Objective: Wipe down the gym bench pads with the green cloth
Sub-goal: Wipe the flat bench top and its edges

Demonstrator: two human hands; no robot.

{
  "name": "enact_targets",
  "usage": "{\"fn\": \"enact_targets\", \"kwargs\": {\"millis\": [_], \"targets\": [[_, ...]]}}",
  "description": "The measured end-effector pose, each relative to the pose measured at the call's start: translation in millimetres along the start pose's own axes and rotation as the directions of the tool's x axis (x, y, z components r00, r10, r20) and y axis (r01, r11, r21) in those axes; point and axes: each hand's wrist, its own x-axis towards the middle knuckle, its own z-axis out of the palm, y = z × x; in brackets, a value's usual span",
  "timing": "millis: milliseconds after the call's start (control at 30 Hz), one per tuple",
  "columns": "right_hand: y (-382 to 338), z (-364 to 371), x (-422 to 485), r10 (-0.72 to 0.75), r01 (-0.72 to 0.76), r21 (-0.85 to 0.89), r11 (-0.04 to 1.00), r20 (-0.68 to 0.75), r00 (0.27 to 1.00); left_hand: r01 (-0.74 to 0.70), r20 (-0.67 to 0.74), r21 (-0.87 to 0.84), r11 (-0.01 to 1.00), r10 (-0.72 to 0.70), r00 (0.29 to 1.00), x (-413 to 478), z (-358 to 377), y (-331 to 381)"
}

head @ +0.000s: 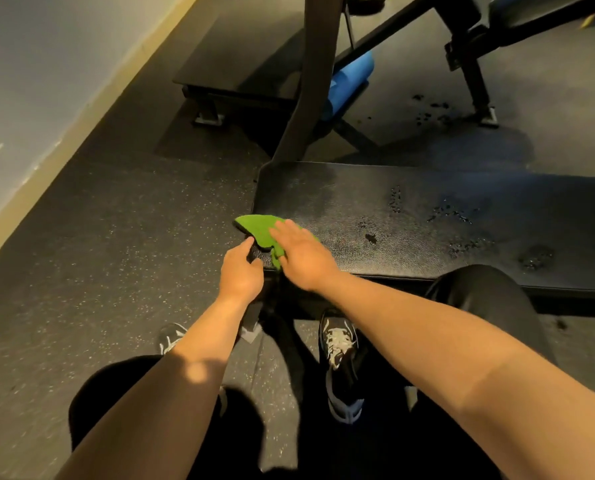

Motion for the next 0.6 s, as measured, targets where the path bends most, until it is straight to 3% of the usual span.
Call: {"fn": "enact_targets", "kwargs": {"millis": [167, 233, 300, 433, 600], "targets": [[58.1, -30.8, 18.2, 0.287, -0.295, -0.010, 0.955, -0.206, 0.936, -0.002, 0.010, -0.016, 1.000, 0.002, 1.000, -0.5, 0.5, -2.8], [54.2, -26.8, 30.3, 0.403, -0.422, -0.062, 0.905, -0.197, 0.894, 0.007, 0.003, -0.003, 1.000, -0.007, 1.000, -0.7, -2.1, -3.2], [34.7, -15.6, 39.2, 0.441, -0.460, -0.099, 0.883, -0.166, 0.882, 0.019, -0.002, -0.011, 1.000, -0.019, 1.000, -0.5, -2.9, -2.4], [-13.4, 10.2, 36.8, 0.183, -0.186, -0.071, 0.980, -0.055, 0.982, 0.023, 0.000, -0.025, 0.999, -0.023, 1.000, 0.2, -0.5, -1.6], [-6.4, 6.4, 18.5, -0.027, 0.025, 0.029, 0.999, 0.062, 0.998, 0.066, 0.001, -0.019, 0.998, -0.066, 0.998, 2.2, -4.8, 0.8]]}}
